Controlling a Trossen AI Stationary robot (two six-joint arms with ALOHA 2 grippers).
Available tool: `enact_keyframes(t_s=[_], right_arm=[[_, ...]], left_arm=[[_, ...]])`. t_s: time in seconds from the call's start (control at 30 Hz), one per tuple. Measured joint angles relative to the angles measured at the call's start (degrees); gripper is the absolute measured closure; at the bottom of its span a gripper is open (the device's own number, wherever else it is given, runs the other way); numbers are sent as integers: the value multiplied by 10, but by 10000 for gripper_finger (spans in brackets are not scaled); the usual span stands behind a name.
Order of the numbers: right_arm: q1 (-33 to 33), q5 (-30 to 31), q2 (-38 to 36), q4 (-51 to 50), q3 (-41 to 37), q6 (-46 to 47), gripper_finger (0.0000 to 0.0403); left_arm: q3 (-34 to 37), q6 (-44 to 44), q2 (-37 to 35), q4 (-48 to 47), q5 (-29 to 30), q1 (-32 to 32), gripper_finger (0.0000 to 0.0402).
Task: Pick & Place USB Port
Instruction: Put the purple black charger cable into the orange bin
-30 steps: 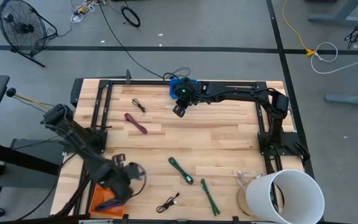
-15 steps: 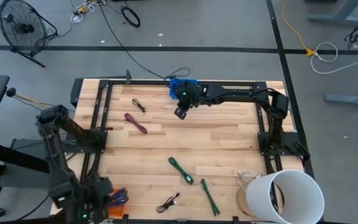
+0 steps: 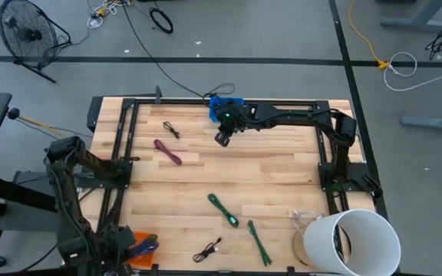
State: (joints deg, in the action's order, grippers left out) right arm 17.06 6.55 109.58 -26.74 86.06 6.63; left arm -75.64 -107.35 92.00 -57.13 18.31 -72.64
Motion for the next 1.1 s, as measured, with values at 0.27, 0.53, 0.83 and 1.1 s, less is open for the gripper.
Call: enact_keyframes(t_s=[0.27,0.53,0.83,1.1], right_arm=[[0,0,0,2,0,0,298],[0,0,0,6,0,1,298],[0,-1,0,6,0,2,298],[0,-1,0,11,0,2,298]], left_arm=[[0,0,18,7,2,1,381],[20,29,18,-9,0,3,381],[80,15,18,-1,-31,4,381],[86,30,18,0,-8,12,381]])
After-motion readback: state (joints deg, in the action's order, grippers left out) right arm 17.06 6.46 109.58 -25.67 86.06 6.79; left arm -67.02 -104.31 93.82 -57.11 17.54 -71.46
